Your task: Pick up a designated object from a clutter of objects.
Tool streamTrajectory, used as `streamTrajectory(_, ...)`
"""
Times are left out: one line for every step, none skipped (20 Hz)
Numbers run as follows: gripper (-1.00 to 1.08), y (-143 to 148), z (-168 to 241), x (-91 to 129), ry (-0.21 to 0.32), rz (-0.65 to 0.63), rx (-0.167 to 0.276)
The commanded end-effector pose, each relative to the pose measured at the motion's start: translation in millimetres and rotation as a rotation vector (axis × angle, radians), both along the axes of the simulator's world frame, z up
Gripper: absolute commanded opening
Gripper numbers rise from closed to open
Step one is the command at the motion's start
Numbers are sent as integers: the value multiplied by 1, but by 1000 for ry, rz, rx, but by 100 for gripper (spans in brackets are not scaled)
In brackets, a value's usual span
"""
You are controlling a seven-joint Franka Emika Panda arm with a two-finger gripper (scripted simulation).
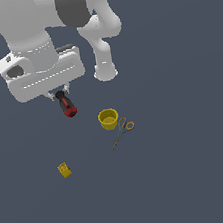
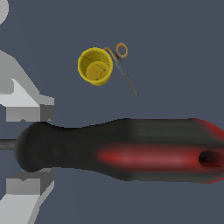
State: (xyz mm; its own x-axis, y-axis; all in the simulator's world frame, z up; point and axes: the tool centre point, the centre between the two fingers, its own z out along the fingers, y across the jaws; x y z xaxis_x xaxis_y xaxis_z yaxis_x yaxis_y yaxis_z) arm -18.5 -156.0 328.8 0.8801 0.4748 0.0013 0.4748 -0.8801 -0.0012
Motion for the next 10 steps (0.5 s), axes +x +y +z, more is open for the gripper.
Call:
streamTrajectory(-100,-14,12,-1,1,2,0)
streamTrajectory(-100,-18,16,-1,1,1,-1)
streamTrajectory(-100,-22,19,-1,1,1,-1)
streamTrajectory(-100,-25,22,-1,1,1,-1)
streamTrajectory(-100,-28,24,-1,1,1,-1)
streamTrajectory(-100,-30,26,-1,1,1,-1)
streamTrajectory(-100,-31,27,-1,1,1,-1)
streamTrajectory(-100,-32,28,-1,1,1,-1)
streamTrajectory(-100,-33,28,-1,1,1,-1)
streamTrajectory(-100,-33,29,-1,1,1,-1)
